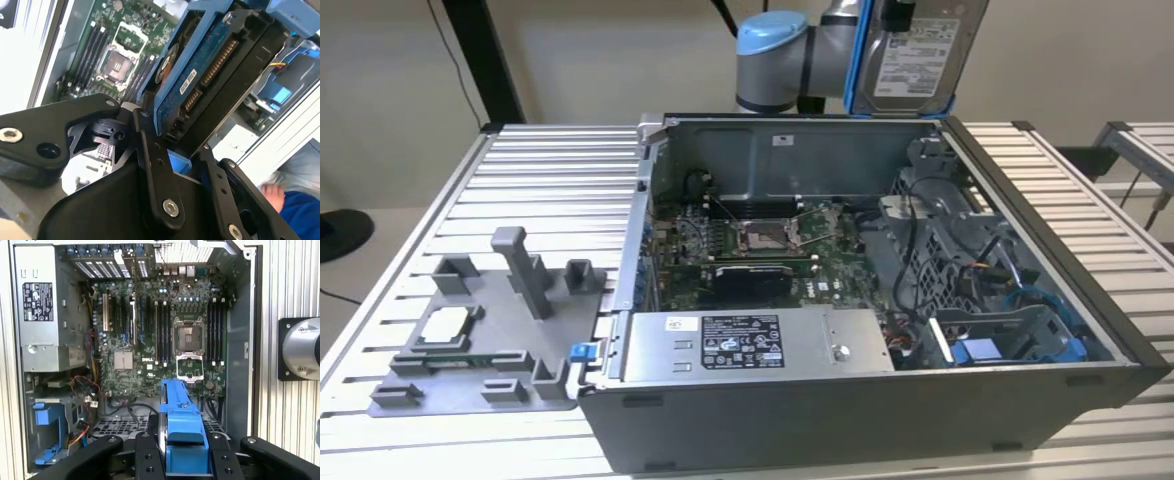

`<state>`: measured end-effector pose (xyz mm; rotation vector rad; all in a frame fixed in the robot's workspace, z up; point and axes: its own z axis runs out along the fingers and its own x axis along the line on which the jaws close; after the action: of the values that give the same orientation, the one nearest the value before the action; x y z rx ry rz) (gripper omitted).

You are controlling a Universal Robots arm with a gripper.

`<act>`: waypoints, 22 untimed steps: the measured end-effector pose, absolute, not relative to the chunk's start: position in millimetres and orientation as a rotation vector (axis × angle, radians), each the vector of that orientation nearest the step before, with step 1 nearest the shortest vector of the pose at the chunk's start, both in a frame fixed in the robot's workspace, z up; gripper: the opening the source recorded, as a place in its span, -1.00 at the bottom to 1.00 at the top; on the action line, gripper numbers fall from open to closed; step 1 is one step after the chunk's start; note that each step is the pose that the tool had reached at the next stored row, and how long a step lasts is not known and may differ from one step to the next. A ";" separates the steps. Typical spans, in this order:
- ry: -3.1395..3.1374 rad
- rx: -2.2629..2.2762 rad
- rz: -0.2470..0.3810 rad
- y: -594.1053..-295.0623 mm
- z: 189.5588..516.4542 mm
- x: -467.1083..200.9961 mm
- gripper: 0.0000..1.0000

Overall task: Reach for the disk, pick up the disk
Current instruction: 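Pick up the disk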

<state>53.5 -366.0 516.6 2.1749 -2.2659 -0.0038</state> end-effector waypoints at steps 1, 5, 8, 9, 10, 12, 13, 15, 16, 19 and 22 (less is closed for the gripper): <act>-2.266 2.175 -0.004 -366.0 516.6 58.0 -1.00; -2.266 2.175 -0.004 -366.0 516.6 76.1 -1.00; -2.266 2.175 -0.004 -366.0 516.6 85.8 -1.00; -2.266 2.175 -0.004 -365.9 516.5 86.6 -1.00; -2.266 2.175 -0.004 -365.9 516.6 86.7 -1.00; -2.266 2.175 -0.004 -366.0 516.6 86.6 -1.00; -2.266 2.175 -0.004 -366.0 516.6 86.6 -1.00; -2.266 2.175 -0.004 -366.0 516.6 86.7 -1.00; -2.266 2.175 -0.004 -366.0 516.6 86.7 -1.00; -2.266 2.175 -0.004 -366.2 516.6 86.7 -1.00; -2.266 2.175 -0.004 -368.0 516.6 86.8 -1.00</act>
<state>86.8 -368.0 516.6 2.1749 -2.2659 -0.0037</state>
